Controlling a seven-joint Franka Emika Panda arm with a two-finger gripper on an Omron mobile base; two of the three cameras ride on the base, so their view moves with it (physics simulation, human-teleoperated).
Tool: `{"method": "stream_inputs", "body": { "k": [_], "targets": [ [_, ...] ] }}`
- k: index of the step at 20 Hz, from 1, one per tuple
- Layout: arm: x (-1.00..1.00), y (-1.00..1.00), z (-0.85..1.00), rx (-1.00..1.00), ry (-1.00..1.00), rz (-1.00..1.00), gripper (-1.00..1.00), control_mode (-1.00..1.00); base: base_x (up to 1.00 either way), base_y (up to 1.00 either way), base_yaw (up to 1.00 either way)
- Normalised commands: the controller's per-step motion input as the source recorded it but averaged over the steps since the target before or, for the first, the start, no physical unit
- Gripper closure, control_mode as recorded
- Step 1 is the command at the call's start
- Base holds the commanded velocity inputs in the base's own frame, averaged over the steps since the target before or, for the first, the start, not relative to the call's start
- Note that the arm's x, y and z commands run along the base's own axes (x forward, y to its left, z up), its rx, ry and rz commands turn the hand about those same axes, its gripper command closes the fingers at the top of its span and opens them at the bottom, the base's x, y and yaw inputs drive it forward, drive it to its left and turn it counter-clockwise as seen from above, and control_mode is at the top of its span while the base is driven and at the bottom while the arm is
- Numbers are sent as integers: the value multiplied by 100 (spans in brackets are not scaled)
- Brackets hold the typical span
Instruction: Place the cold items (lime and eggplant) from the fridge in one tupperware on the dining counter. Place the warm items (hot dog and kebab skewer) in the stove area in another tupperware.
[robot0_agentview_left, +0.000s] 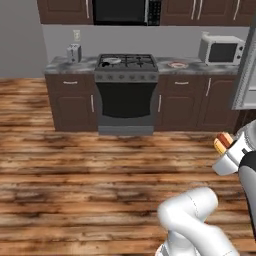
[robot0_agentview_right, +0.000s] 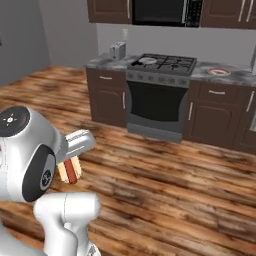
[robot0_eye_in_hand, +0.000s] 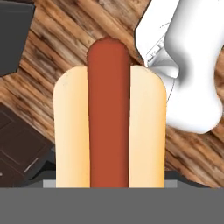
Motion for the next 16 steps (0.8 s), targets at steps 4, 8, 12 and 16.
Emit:
{"method": "stream_inputs", "body": {
  "k": [4, 8, 12, 16],
  "targets": [
    [0, 0, 0, 0, 0, 0, 100, 100, -100, -2, 7],
    [0, 0, 0, 0, 0, 0, 100, 100, -100, -5, 28],
    [0, 0, 0, 0, 0, 0, 100, 100, -100, -53, 39],
    [0, 0, 0, 0, 0, 0, 100, 100, -100, -31, 26]
  ]
}}
